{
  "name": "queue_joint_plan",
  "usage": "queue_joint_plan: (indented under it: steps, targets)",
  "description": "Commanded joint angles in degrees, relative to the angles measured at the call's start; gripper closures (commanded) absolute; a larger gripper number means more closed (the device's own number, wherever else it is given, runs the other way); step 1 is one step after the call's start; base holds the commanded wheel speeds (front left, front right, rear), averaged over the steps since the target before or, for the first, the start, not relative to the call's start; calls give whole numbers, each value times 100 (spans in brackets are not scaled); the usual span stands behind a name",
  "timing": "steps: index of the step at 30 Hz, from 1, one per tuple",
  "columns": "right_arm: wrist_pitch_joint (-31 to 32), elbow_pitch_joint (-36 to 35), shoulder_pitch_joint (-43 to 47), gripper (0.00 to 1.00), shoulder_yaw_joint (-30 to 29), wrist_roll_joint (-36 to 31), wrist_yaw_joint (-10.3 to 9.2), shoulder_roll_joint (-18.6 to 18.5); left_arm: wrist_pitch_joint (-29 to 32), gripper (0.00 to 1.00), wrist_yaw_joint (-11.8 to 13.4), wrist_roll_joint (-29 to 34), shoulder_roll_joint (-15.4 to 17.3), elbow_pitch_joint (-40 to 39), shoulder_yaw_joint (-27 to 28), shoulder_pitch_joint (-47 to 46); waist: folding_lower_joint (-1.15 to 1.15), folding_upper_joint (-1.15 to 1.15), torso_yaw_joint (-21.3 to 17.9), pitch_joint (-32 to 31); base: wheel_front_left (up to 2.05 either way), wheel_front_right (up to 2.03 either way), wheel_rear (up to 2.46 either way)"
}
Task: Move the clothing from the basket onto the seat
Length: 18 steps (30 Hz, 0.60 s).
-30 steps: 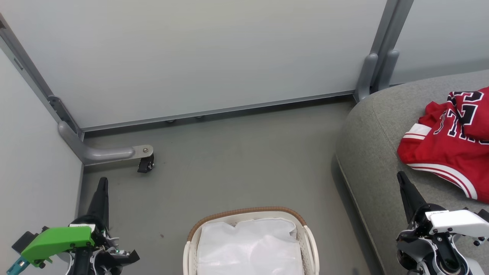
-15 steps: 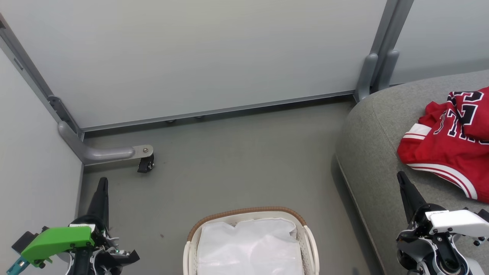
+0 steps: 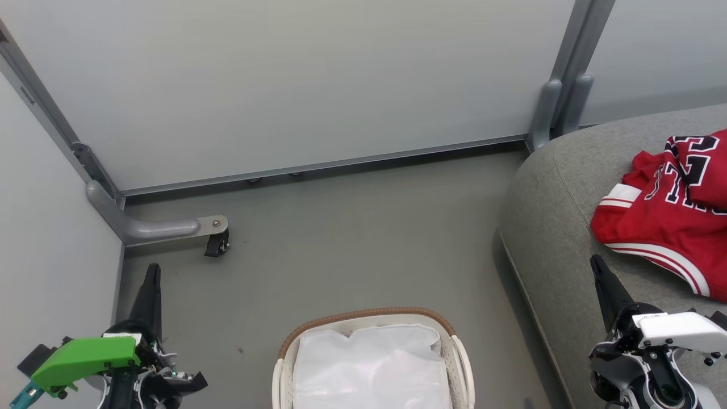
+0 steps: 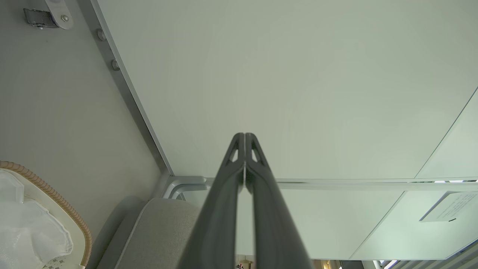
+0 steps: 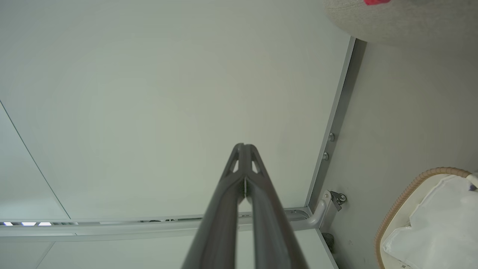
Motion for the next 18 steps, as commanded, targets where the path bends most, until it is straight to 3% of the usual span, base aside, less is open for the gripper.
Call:
queue_joint_plan:
  steps: [1,18]
  targets:
    - [18,-19,-41,100,-10,20,-2,-32,21,100,-18,-11,38,-4,15,-57,0,0,0,0,0,0,0]
    - [17,-19,-41,100,-10,20,-2,-32,22,100,-18,-10,37,-4,16,-57,0,0,0,0,0,0,0]
